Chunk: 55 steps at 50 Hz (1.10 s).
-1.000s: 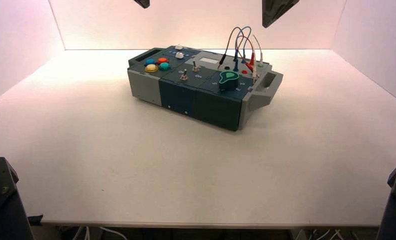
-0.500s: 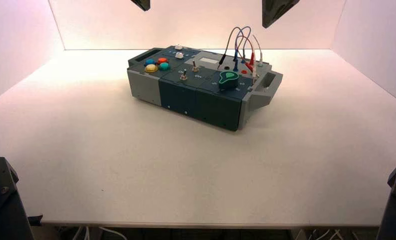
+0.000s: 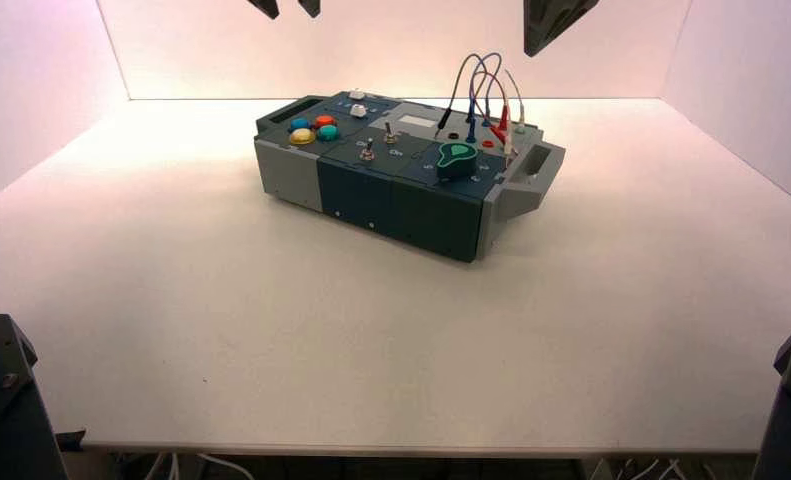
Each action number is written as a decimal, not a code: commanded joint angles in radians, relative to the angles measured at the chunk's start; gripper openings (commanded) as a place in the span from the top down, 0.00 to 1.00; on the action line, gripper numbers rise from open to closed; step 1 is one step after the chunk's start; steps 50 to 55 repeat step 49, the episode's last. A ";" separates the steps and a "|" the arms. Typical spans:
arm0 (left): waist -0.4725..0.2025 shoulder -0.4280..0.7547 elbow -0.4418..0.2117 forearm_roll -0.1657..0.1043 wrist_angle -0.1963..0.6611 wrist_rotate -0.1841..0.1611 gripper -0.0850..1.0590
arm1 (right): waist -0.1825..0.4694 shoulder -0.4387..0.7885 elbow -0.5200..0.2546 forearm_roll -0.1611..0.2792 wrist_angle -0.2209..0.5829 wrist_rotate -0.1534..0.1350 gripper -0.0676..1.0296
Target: Open left gripper.
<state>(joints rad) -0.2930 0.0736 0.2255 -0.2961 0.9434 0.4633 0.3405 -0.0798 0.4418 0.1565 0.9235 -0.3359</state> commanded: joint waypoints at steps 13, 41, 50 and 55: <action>0.002 -0.025 -0.028 0.003 -0.008 0.009 0.11 | 0.002 -0.029 -0.011 0.003 -0.005 -0.005 0.96; 0.002 -0.051 -0.028 0.003 -0.009 0.018 0.11 | 0.002 -0.018 -0.009 0.002 -0.011 -0.005 0.96; 0.002 -0.055 -0.028 0.003 -0.009 0.020 0.11 | 0.002 -0.017 -0.009 0.002 -0.011 -0.005 0.96; 0.002 -0.055 -0.028 0.003 -0.009 0.020 0.11 | 0.002 -0.017 -0.009 0.002 -0.011 -0.005 0.96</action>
